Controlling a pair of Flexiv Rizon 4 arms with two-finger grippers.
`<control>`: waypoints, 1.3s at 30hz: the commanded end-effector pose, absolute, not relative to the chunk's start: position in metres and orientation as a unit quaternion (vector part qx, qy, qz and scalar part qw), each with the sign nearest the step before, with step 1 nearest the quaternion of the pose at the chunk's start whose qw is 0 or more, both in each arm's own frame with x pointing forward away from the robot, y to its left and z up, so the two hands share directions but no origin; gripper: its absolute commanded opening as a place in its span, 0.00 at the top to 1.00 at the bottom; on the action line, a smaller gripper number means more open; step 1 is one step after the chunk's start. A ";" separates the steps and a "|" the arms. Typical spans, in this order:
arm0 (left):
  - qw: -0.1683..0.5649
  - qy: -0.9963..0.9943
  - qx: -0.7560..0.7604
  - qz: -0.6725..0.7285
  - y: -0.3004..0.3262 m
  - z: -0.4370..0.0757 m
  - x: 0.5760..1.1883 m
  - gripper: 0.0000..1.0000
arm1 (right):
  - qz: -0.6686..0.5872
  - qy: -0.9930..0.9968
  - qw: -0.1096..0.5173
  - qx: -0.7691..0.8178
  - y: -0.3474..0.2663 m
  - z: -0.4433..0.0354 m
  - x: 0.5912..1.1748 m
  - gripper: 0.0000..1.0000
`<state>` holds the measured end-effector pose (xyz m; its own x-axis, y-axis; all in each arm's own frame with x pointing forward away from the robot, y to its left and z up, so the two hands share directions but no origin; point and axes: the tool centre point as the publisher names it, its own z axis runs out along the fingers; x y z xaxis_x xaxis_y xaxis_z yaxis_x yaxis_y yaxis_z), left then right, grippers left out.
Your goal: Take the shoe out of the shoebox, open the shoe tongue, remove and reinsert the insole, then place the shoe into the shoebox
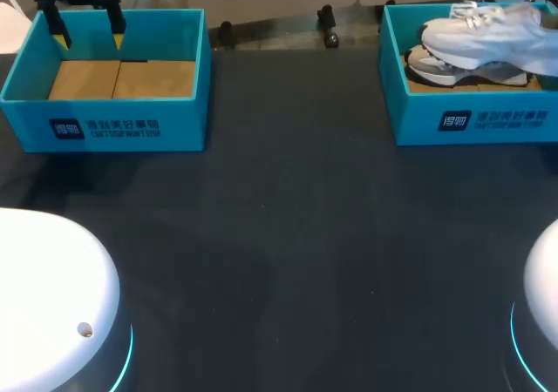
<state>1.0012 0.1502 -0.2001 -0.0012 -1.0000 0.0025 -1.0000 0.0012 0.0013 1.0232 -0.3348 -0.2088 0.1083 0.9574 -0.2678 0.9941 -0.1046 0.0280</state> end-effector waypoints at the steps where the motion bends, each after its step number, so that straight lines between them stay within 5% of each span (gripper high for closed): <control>1: 0.001 -0.707 0.707 0.001 0.150 -0.200 1.000 0.00 | -0.092 0.664 0.106 0.735 -0.330 -0.190 1.018 1.00; 24: 0.001 -0.707 0.707 0.001 0.150 -0.200 1.000 0.00 | -0.082 0.656 0.103 0.744 -0.330 -0.185 1.018 1.00; 39: 0.001 -0.707 0.707 0.001 0.150 -0.200 1.000 0.00 | -0.090 0.643 0.118 0.752 -0.252 -0.178 0.995 1.00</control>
<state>1.0012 0.1501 -0.2001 -0.0013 -1.0000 0.0023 -1.0000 0.0013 0.0012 1.0028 -0.2641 -0.1826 0.1518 0.9550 -0.2548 0.9884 -0.1440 0.0491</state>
